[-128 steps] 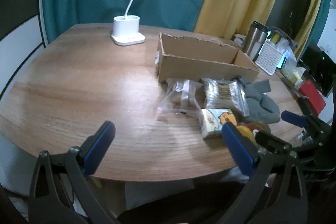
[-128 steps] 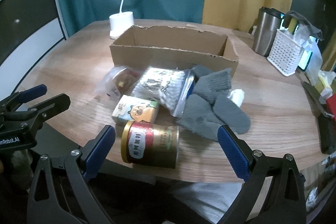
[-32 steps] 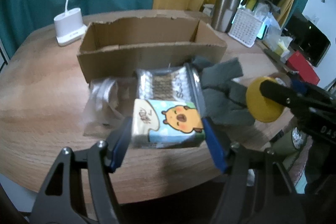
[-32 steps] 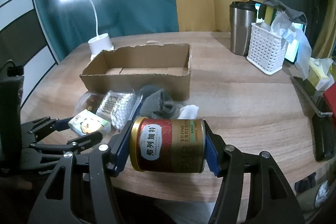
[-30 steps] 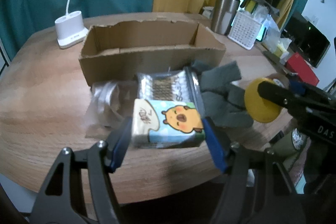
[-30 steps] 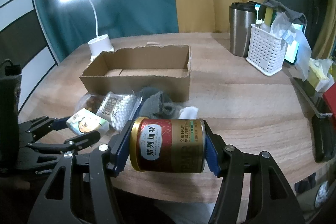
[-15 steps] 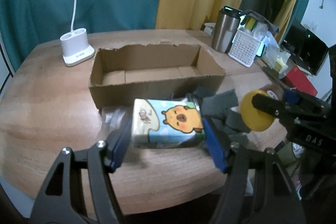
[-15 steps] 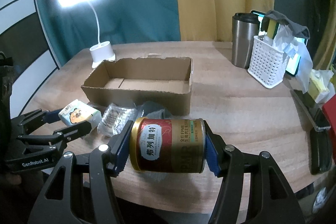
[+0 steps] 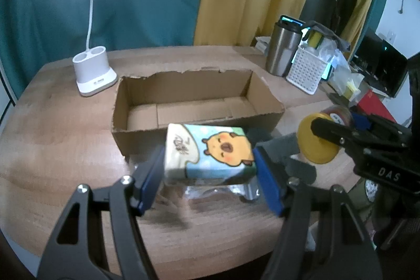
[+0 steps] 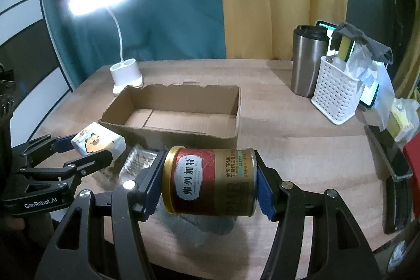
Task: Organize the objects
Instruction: 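Carry the can with the right tool while the left tool carries the tissue pack into the box, then lower the can into the box and open the right tool while the left releases the tissue pack, then withdraw both tools from the box toward the remaining items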
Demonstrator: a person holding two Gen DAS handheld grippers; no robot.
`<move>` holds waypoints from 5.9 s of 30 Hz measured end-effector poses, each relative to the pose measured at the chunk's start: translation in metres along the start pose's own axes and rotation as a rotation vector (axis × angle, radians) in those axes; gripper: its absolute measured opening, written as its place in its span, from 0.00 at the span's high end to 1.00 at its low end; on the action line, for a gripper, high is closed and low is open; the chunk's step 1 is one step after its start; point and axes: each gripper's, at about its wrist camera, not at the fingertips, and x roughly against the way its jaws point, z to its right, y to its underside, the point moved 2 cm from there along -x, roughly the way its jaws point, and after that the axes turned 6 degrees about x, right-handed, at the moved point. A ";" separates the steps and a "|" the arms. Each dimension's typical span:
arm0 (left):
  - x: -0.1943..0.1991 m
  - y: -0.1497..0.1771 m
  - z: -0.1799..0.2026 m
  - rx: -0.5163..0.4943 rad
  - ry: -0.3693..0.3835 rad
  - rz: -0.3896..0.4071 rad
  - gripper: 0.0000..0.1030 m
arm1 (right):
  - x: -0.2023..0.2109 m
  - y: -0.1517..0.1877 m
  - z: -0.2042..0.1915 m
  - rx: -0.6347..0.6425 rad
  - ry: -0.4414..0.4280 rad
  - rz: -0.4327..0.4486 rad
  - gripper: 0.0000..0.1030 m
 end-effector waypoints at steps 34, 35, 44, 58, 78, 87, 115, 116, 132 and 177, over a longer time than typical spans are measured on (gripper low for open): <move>-0.045 -0.051 -0.014 0.034 0.005 -0.004 0.34 | -0.059 -0.053 0.016 0.013 -0.038 -0.024 0.38; -0.047 -0.052 -0.014 0.036 0.006 -0.005 0.34 | -0.060 -0.054 0.016 0.012 -0.040 -0.024 0.38; -0.063 -0.055 -0.019 0.060 0.012 -0.023 0.34 | -0.077 -0.063 0.020 0.004 -0.043 -0.038 0.38; -0.086 -0.052 -0.027 0.089 0.026 -0.067 0.34 | -0.110 -0.060 0.014 -0.023 -0.056 -0.090 0.38; -0.106 -0.046 -0.037 0.126 0.018 -0.105 0.34 | -0.135 -0.052 0.007 -0.015 0.004 -0.171 0.36; -0.108 -0.046 -0.036 0.134 0.014 -0.103 0.34 | -0.130 -0.052 0.008 -0.017 0.002 -0.155 0.29; -0.127 -0.048 -0.001 0.143 0.020 -0.183 0.32 | -0.108 -0.040 0.071 -0.135 0.017 -0.107 0.29; -0.126 -0.048 0.000 0.145 0.023 -0.183 0.32 | -0.107 -0.040 0.072 -0.138 0.017 -0.106 0.29; -0.105 -0.043 0.003 0.137 0.031 -0.160 0.31 | -0.093 -0.034 0.073 -0.157 0.023 -0.094 0.29; -0.030 0.013 -0.055 0.180 -0.072 -0.054 0.11 | -0.058 0.003 0.015 -0.091 -0.008 -0.114 0.29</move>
